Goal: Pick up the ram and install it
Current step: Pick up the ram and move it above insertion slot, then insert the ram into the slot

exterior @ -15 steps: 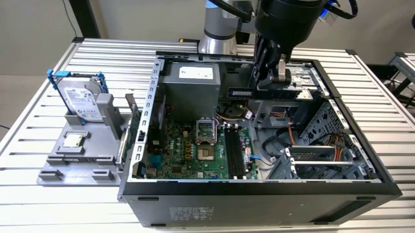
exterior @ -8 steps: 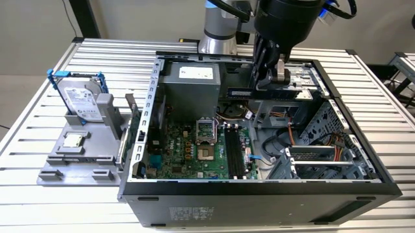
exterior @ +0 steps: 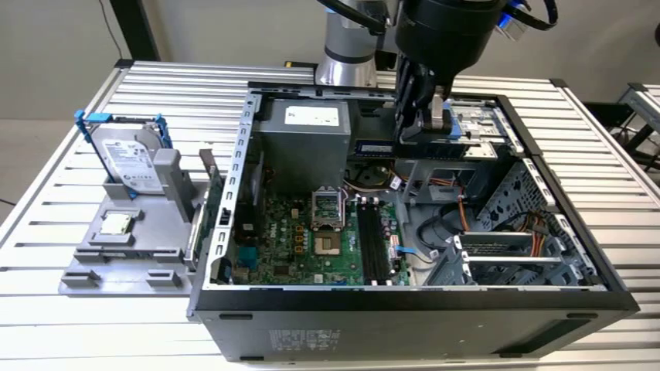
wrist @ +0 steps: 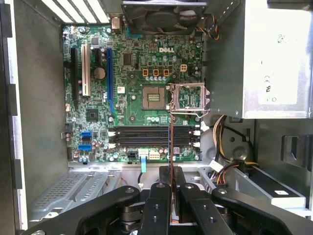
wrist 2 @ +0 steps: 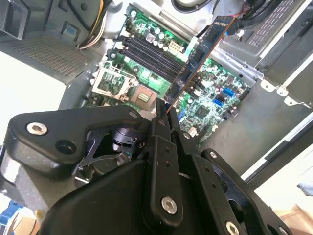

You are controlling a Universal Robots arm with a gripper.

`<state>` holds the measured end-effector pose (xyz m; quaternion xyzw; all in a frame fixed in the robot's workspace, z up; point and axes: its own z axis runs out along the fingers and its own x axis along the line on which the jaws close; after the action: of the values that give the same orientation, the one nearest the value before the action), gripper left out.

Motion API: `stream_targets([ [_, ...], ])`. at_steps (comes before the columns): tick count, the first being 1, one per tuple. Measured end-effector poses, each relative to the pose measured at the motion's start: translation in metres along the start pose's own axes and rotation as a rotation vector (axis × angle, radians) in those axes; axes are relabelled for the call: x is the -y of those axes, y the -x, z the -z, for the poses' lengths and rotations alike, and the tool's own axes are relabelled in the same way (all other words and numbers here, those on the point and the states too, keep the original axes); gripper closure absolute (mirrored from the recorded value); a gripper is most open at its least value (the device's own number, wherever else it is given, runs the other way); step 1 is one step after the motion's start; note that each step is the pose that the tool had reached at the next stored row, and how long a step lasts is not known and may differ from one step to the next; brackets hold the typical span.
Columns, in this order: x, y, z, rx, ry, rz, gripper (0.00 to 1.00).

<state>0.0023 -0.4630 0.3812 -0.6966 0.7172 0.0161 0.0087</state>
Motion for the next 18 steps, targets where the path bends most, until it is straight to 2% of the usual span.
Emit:
stream_targets([
  [13, -0.0007, 0.0000, 0.0000, -0.0013, 0.0000, -0.001, 1.00],
  [18, -0.0007, 0.0000, 0.0000, -0.0010, -0.0007, -0.019, 1.00],
])
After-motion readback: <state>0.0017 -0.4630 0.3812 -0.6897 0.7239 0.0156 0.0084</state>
